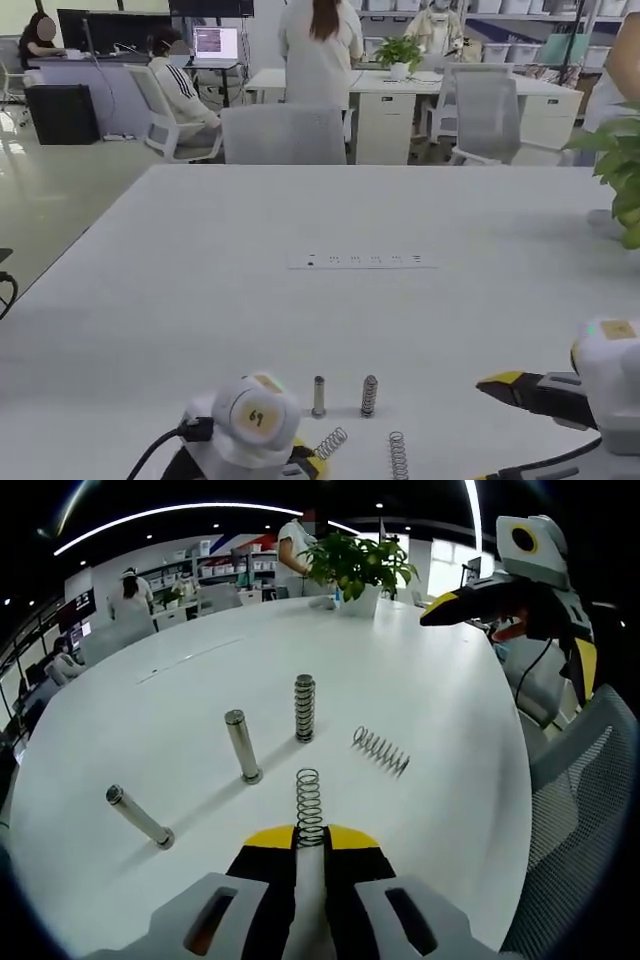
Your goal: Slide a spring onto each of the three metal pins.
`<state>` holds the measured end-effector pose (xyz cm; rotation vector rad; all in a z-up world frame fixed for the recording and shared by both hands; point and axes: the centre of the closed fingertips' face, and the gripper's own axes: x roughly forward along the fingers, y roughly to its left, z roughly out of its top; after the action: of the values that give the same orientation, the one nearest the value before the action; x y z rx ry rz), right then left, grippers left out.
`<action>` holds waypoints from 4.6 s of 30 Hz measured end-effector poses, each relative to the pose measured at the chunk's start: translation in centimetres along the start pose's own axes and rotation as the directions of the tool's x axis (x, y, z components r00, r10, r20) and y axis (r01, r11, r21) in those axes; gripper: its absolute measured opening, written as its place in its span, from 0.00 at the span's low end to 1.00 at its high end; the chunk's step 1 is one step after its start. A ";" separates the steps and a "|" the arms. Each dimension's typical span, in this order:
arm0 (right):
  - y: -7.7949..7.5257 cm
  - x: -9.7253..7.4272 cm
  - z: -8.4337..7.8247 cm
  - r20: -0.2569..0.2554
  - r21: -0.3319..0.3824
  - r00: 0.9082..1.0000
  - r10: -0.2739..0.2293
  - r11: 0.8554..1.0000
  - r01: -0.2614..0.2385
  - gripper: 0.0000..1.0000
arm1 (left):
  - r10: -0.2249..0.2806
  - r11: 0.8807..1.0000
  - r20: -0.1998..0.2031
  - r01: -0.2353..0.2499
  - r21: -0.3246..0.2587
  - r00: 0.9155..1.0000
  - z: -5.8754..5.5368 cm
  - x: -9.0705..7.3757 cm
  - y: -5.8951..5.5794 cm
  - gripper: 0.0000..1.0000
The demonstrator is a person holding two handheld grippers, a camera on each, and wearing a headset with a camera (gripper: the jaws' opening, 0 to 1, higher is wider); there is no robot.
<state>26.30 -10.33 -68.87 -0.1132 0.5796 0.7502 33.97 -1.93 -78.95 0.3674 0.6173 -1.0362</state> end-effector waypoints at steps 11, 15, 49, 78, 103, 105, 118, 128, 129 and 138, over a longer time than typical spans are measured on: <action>0.2 -0.2 0.5 0.003 -0.012 1.000 0.000 1.000 0.000 0.92 | -0.038 0.999 0.016 0.038 0.016 0.999 1.0 -1.8 -1.0 0.02; 0.3 -0.1 0.6 0.003 -0.015 1.000 0.001 1.000 -0.001 0.91 | -0.053 0.998 0.035 0.052 0.027 0.998 1.9 -3.0 -1.3 0.02; 2.4 0.9 3.5 -0.009 -0.091 0.998 0.066 0.994 -0.066 0.87 | -0.068 0.997 0.178 0.062 0.038 0.982 4.9 -12.1 -1.7 0.02; 6.1 3.4 7.4 -0.047 -0.212 0.973 0.228 0.949 -0.233 0.59 | -0.107 0.993 0.233 0.093 0.070 0.967 5.4 -14.1 -2.7 0.02; 7.8 4.4 7.4 -0.122 -0.299 0.945 0.304 0.896 -0.327 0.24 | -0.183 0.978 0.251 0.151 0.142 0.950 6.3 -14.4 -4.7 0.02; 7.9 4.4 7.2 -0.127 -0.298 0.942 0.311 0.894 -0.335 0.22 | -0.192 0.976 0.255 0.158 0.149 0.948 6.4 -14.4 -4.8 0.02; 8.5 4.3 6.7 -0.150 -0.300 0.929 0.339 0.880 -0.369 0.13 | -0.222 0.967 0.259 0.179 0.182 0.940 6.5 -14.5 -5.5 0.02; 8.6 4.1 6.9 -0.167 -0.311 0.925 0.340 0.873 -0.377 0.11 | -0.230 0.964 0.248 0.185 0.193 0.941 6.4 -14.3 -5.5 0.02; 8.6 4.1 6.9 -0.169 -0.315 0.925 0.340 0.871 -0.378 0.11 | -0.231 0.963 0.246 0.186 0.194 0.941 6.3 -14.2 -5.5 0.02; 9.0 4.1 7.3 -0.191 -0.326 0.920 0.342 0.862 -0.388 0.11 | -0.232 0.961 0.228 0.187 0.202 0.945 6.0 -13.8 -5.7 0.02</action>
<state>26.02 0.94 -64.05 -0.4002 0.5867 1.2270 25.76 1.47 -65.55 0.3238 0.3412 -1.3257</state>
